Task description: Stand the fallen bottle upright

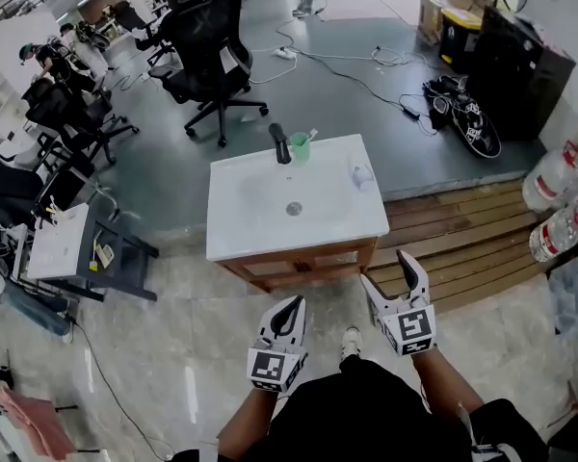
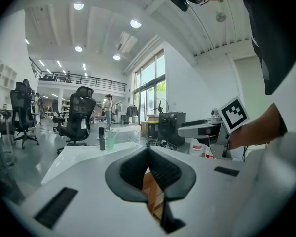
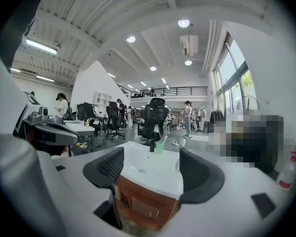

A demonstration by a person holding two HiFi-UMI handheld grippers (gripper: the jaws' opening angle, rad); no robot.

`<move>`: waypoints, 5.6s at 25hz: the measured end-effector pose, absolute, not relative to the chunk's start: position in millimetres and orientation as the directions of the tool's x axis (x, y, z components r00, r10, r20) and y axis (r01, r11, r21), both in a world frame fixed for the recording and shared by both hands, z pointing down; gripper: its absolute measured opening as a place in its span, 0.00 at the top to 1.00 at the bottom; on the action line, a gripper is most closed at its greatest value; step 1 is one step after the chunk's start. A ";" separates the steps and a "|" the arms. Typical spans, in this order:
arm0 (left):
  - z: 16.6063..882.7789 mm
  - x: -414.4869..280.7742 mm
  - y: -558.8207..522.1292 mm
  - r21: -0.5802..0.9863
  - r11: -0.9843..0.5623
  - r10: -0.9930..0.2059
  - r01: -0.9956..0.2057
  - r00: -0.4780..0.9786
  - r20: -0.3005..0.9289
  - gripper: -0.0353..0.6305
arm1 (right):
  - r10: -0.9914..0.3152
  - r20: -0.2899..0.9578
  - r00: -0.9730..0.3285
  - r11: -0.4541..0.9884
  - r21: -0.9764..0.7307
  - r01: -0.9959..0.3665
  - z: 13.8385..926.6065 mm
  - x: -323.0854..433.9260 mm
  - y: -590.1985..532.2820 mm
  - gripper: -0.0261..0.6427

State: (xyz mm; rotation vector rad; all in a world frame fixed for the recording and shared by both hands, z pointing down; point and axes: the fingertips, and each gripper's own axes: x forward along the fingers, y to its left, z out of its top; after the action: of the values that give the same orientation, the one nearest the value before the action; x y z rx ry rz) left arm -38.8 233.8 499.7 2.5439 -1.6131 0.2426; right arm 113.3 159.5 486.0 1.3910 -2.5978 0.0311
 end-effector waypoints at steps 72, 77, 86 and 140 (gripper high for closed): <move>543.2 -181.9 -194.3 0.079 -0.421 -0.863 -0.904 0.426 0.271 0.92 | -0.127 0.975 -0.184 0.382 -0.124 -0.916 696.2 62.8 -319.9 0.42; 550.1 -178.0 -196.4 0.080 -0.406 -0.866 -0.910 0.411 0.283 0.92 | -0.070 0.983 -0.169 0.370 -0.132 -0.920 714.5 65.3 -329.6 0.44; 553.6 -171.1 -203.9 0.076 -0.387 -0.873 -0.919 0.392 0.290 0.92 | -0.020 0.990 -0.142 0.386 -0.124 -0.914 735.2 69.1 -339.7 0.51; 553.1 -160.2 -208.9 0.052 -0.388 -0.867 -0.920 0.384 0.319 0.92 | -0.782 0.510 -0.357 0.441 0.050 -0.896 624.4 64.2 -353.3 0.55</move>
State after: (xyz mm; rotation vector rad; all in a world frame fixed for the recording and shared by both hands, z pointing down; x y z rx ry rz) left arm -160.2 -208.9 553.1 2.4215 -1.5921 0.3537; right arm 64.2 -353.3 624.4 1.4112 -2.2334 0.3279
